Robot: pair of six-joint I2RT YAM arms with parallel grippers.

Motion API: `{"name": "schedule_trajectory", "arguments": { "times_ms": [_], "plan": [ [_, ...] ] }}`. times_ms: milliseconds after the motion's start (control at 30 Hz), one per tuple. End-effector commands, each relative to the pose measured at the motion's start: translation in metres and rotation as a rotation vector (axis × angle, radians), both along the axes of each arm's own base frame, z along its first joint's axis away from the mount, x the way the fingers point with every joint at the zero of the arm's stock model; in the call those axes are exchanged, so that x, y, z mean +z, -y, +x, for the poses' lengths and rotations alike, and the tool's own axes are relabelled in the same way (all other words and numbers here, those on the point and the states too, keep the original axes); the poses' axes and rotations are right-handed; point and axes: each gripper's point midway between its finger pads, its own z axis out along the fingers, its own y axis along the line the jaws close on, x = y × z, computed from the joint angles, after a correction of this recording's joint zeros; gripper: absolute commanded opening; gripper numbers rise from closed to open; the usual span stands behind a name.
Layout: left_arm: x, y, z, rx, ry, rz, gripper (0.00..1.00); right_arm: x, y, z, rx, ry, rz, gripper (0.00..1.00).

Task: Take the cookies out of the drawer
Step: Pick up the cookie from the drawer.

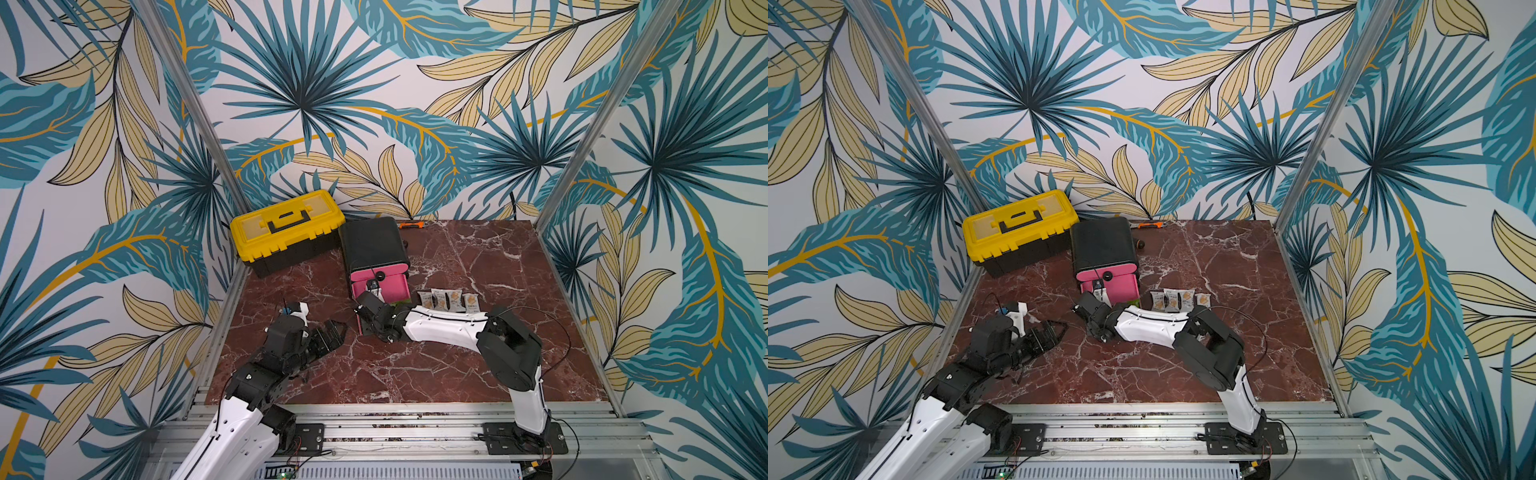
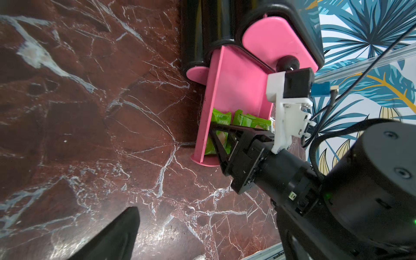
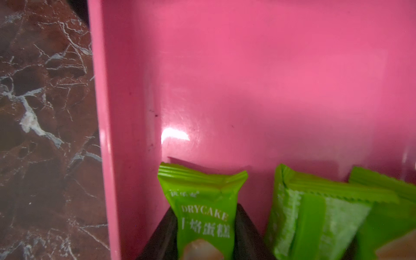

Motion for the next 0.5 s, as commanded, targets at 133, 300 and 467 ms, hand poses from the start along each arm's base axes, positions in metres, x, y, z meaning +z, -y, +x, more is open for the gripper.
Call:
{"name": "schedule_trajectory", "arguments": {
  "times_ms": [133,300,467],
  "plan": [
    [0.025,0.006,0.006,-0.036,0.028,-0.002,1.0,0.041,0.013,-0.009,0.011,0.027,0.042,0.34],
    [0.024,0.011,0.01,-0.061,0.006,0.005,1.0,0.053,0.028,-0.021,0.021,0.023,0.045,0.33],
    [0.027,0.015,0.008,-0.069,0.011,0.0,1.0,0.065,0.046,-0.029,0.016,0.035,0.047,0.32]
  ]
}}
